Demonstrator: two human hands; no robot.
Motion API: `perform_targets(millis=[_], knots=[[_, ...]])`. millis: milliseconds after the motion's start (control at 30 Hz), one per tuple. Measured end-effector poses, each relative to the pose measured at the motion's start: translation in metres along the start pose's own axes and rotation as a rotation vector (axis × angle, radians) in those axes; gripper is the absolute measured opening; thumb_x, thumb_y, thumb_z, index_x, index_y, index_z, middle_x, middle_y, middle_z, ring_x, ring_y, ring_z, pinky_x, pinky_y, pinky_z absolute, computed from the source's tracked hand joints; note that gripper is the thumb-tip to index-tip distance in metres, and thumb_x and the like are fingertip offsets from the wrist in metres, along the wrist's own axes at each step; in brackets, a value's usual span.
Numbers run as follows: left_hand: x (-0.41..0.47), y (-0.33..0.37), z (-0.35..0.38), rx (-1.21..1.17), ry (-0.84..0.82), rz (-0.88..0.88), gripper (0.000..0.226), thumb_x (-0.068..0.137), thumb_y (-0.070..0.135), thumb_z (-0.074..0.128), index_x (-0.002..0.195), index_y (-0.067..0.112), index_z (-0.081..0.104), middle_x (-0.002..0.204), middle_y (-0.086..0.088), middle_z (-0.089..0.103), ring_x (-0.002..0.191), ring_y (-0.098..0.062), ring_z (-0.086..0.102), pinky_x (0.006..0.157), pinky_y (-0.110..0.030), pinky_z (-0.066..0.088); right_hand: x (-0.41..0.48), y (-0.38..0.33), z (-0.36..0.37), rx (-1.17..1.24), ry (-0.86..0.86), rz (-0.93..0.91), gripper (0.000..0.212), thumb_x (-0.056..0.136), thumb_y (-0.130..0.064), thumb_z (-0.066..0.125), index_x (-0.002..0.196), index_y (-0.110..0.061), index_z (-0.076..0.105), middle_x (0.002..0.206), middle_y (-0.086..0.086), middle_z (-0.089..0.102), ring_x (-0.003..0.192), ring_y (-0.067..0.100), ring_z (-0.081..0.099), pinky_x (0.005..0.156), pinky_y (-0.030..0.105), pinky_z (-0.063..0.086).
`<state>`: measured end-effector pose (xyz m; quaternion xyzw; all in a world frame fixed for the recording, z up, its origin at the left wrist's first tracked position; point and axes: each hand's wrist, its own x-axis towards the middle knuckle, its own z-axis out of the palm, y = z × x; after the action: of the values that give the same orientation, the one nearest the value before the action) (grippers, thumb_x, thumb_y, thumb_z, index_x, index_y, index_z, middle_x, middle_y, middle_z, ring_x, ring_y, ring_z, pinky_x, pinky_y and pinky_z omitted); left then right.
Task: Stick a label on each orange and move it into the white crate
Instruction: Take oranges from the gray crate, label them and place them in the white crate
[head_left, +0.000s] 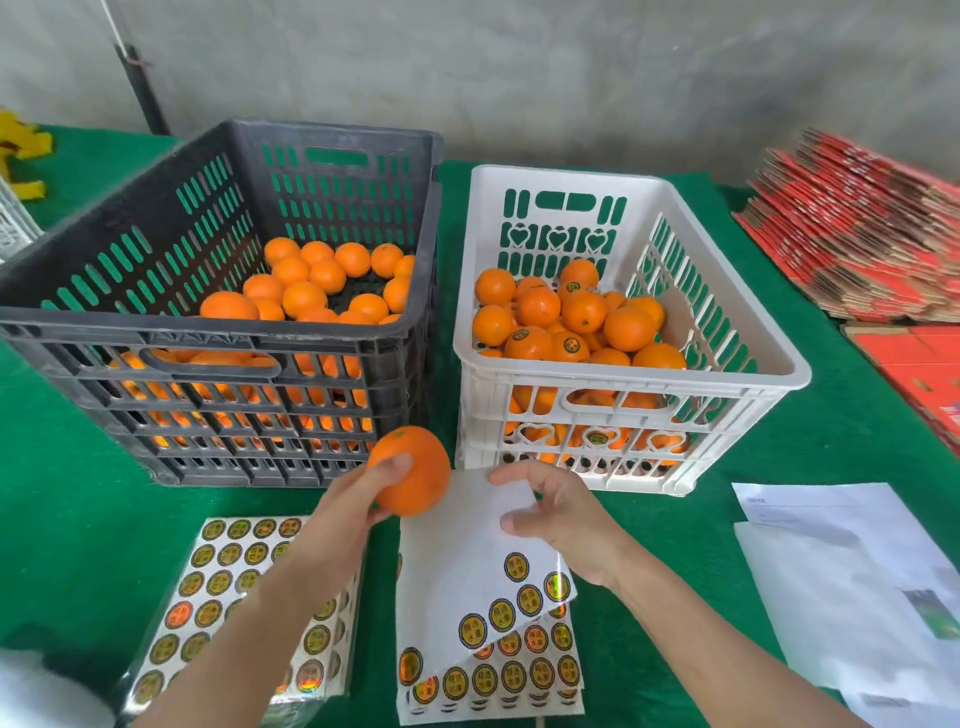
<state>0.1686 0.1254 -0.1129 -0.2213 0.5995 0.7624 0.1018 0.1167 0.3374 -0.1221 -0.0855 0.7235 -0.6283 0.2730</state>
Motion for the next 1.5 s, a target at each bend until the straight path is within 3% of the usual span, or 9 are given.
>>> perform_targets(millis=[100,233,333,500,767,900,1067,1200,1500], knots=[[-0.001,0.005,-0.003,-0.048,-0.086,0.003,0.101,0.026,0.069,0.080,0.115,0.032,0.049,0.130,0.001,0.049,0.121,-0.022,0.044,0.107,-0.039,0.026,-0.001,-0.001,-0.002,0.004,0.015,-0.053,0.040,0.076,0.018,0.061,0.093,-0.017,0.065,0.115,0.002,0.062,0.099,0.014,0.061,0.085,0.026,0.051],[0.003,-0.006,-0.018,-0.262,-0.142,-0.161,0.132,0.023,0.070,0.082,0.139,0.027,0.037,0.136,-0.010,0.051,0.126,-0.033,0.046,0.112,-0.054,0.020,-0.004,0.002,-0.007,0.079,0.063,-0.101,0.037,0.074,0.023,0.058,0.085,-0.011,0.066,0.088,-0.011,0.069,0.079,-0.003,0.063,0.066,0.011,0.047],[0.005,-0.013,-0.018,-0.492,-0.166,-0.301,0.106,0.051,0.066,0.067,0.140,0.014,0.040,0.129,-0.020,0.058,0.119,-0.037,0.054,0.098,-0.051,0.038,-0.008,0.010,-0.014,0.192,0.080,-0.088,0.037,0.072,0.025,0.057,0.081,-0.010,0.066,0.085,-0.009,0.070,0.078,0.004,0.065,0.066,0.016,0.050],[0.005,-0.011,-0.009,-0.551,-0.226,-0.365,0.089,0.051,0.070,0.056,0.116,0.011,0.061,0.089,-0.012,0.066,0.080,-0.027,0.059,0.074,-0.040,0.042,-0.005,0.019,-0.023,0.434,0.096,0.012,0.033,0.072,0.024,0.054,0.082,-0.006,0.064,0.092,0.008,0.069,0.080,0.028,0.064,0.072,0.037,0.053],[0.003,-0.012,-0.008,-0.609,-0.293,-0.285,0.081,0.044,0.067,0.067,0.093,0.003,0.076,0.108,-0.020,0.067,0.090,-0.036,0.068,0.076,-0.045,0.054,0.003,0.025,-0.026,0.458,0.170,0.033,0.038,0.074,0.024,0.052,0.082,-0.010,0.067,0.095,0.009,0.070,0.084,0.028,0.064,0.078,0.038,0.052],[0.003,-0.008,-0.008,-0.518,-0.207,-0.308,0.083,0.052,0.062,0.066,0.114,0.006,0.062,0.104,-0.019,0.069,0.091,-0.033,0.065,0.075,-0.042,0.051,0.005,0.022,-0.024,0.241,0.173,0.047,0.034,0.074,0.019,0.061,0.085,-0.013,0.069,0.104,0.002,0.068,0.096,0.025,0.062,0.079,0.027,0.050],[0.001,-0.006,-0.002,-0.436,-0.082,-0.280,0.069,0.055,0.051,0.067,0.113,0.015,0.054,0.100,-0.016,0.065,0.086,-0.028,0.057,0.068,-0.037,0.046,-0.006,0.019,0.007,-0.693,0.386,-0.162,0.016,0.083,-0.016,0.069,0.098,-0.022,0.069,0.114,-0.005,0.055,0.110,0.009,0.044,0.099,0.021,0.030],[0.001,-0.009,-0.003,-0.387,-0.094,-0.272,0.074,0.057,0.053,0.067,0.117,0.012,0.054,0.094,-0.016,0.070,0.080,-0.028,0.065,0.071,-0.037,0.048,-0.015,0.006,0.049,-0.659,0.296,-0.529,0.005,0.081,-0.011,0.069,0.084,-0.014,0.072,0.083,-0.011,0.055,0.076,-0.005,0.046,0.073,0.009,0.036],[0.002,-0.004,-0.007,-0.240,-0.173,-0.239,0.083,0.058,0.058,0.065,0.125,0.010,0.051,0.104,-0.021,0.070,0.086,-0.034,0.071,0.080,-0.042,0.051,-0.016,0.007,0.068,-0.817,0.386,-0.469,0.008,0.081,-0.019,0.070,0.083,-0.012,0.073,0.082,0.003,0.064,0.075,0.016,0.058,0.067,0.017,0.039]])
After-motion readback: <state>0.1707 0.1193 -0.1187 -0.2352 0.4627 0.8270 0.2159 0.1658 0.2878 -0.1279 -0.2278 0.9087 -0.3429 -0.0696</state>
